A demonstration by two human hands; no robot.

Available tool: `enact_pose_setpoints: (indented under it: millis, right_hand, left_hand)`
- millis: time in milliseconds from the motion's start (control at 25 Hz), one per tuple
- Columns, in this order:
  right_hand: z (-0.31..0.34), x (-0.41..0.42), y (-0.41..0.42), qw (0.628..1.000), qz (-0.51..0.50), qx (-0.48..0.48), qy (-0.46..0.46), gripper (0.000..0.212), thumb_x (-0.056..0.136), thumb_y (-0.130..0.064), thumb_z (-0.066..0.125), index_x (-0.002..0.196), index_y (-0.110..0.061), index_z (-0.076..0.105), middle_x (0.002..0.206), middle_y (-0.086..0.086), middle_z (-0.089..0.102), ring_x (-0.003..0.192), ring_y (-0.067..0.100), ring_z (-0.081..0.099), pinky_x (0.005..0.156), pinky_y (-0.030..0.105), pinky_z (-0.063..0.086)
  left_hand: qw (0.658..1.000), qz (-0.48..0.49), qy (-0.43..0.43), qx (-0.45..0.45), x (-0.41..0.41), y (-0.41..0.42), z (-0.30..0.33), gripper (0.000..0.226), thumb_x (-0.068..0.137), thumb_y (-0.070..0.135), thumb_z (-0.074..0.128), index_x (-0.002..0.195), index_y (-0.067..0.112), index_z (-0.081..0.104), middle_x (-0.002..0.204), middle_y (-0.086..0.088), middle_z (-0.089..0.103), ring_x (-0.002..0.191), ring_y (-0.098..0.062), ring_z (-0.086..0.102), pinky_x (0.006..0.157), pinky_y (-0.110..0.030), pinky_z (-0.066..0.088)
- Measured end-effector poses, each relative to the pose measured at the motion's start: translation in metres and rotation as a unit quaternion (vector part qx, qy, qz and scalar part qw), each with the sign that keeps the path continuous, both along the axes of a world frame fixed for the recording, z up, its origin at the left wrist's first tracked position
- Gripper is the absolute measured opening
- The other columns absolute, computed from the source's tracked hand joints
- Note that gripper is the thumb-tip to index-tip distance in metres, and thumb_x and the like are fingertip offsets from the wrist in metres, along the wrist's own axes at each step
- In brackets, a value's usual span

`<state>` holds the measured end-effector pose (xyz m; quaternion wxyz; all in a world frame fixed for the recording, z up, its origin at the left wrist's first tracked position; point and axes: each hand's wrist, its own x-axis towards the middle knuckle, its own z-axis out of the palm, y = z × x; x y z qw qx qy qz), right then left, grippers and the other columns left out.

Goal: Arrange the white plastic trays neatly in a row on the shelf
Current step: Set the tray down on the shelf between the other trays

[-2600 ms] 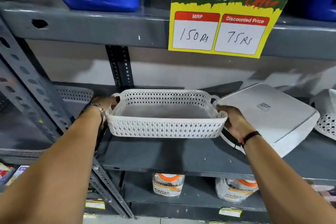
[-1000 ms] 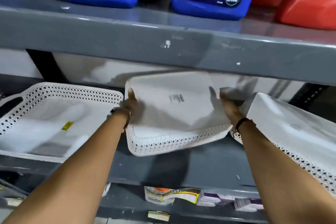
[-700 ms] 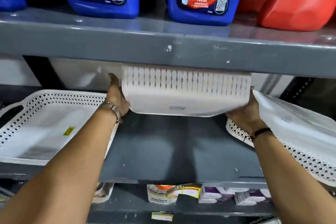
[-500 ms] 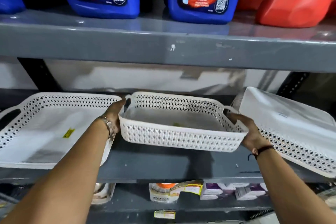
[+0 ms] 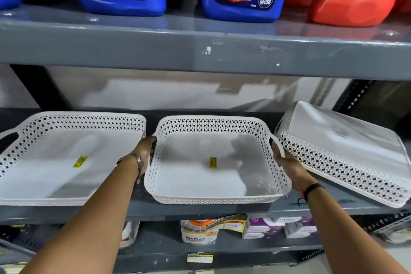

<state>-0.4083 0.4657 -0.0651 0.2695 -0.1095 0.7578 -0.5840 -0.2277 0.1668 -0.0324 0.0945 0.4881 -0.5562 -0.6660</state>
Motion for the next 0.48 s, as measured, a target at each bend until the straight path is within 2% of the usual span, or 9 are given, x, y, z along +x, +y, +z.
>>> enact_pose_setpoints:
  millis: [40,120,200,240,320,400,480]
  right_hand:
    - [0.000,0.000,0.001,1.000,0.002,-0.007,-0.002,0.049,0.096,0.001,0.037,0.143,-0.009,0.030,0.143,0.006,0.042,0.122,0.016,0.043,0.095,0.022,0.032]
    - [0.006,0.004,-0.001,1.000,0.012,-0.006,0.016,0.048,0.095,-0.003,0.041,0.142,-0.010,0.032,0.139,0.004,0.044,0.124,0.016,0.039,0.099,0.026,0.028]
    - [0.017,0.003,0.000,0.998,0.003,-0.014,0.063,0.050,0.093,-0.007,0.048,0.141,-0.009,0.033,0.132,0.001,0.045,0.119,0.014,0.041,0.099,0.027,0.030]
    - [0.026,0.000,0.001,0.996,-0.016,-0.030,0.085,0.053,0.092,-0.007,0.050,0.142,-0.007,0.032,0.133,0.000,0.044,0.120,0.014,0.040,0.100,0.027,0.030]
    - [0.046,-0.013,0.011,0.987,-0.079,-0.069,0.124,0.050,0.093,-0.003,0.049,0.140,-0.004,0.033,0.142,0.005,0.042,0.129,0.017,0.040,0.104,0.025,0.031]
    - [0.063,-0.039,0.041,0.970,-0.165,-0.079,0.158,0.042,0.094,-0.008,0.048,0.134,-0.002,0.041,0.142,0.015,0.045,0.128,0.021,0.044,0.100,0.024,0.033]
    - [0.064,-0.070,0.084,0.953,-0.233,0.005,0.192,0.042,0.095,-0.021,0.047,0.132,-0.002,0.044,0.141,0.019,0.047,0.129,0.028,0.045,0.103,0.030,0.035]
  left_hand:
    - [1.000,-0.016,-0.009,-0.014,-0.003,0.000,-0.002,0.049,0.097,0.026,0.031,0.143,0.008,0.031,0.151,-0.018,0.033,0.139,-0.031,0.030,0.118,-0.047,0.019]
    - [0.992,-0.063,-0.065,-0.092,-0.007,0.002,0.000,0.052,0.096,0.024,0.035,0.144,0.006,0.026,0.151,-0.017,0.033,0.136,-0.034,0.035,0.110,-0.046,0.033]
    - [0.958,-0.084,-0.151,-0.227,-0.017,0.009,0.009,0.058,0.093,0.022,0.042,0.145,0.006,0.021,0.147,-0.019,0.038,0.125,-0.038,0.047,0.089,-0.043,0.051]
    - [0.929,-0.090,-0.184,-0.308,-0.025,0.015,0.017,0.060,0.092,0.023,0.043,0.145,0.005,0.022,0.146,-0.020,0.038,0.124,-0.039,0.047,0.091,-0.043,0.050]
    - [0.889,-0.120,-0.172,-0.408,-0.053,0.034,0.035,0.061,0.093,0.023,0.043,0.145,-0.001,0.021,0.149,-0.023,0.032,0.134,-0.039,0.035,0.109,-0.041,0.033]
    - [0.901,-0.166,-0.097,-0.388,-0.089,0.061,0.048,0.060,0.094,0.020,0.042,0.146,-0.001,0.018,0.151,-0.022,0.030,0.138,-0.035,0.030,0.113,-0.037,0.027]
    - [0.915,-0.202,-0.042,-0.346,-0.126,0.097,0.053,0.060,0.094,0.020,0.043,0.145,0.000,0.018,0.148,-0.023,0.036,0.134,-0.036,0.036,0.112,-0.037,0.032]
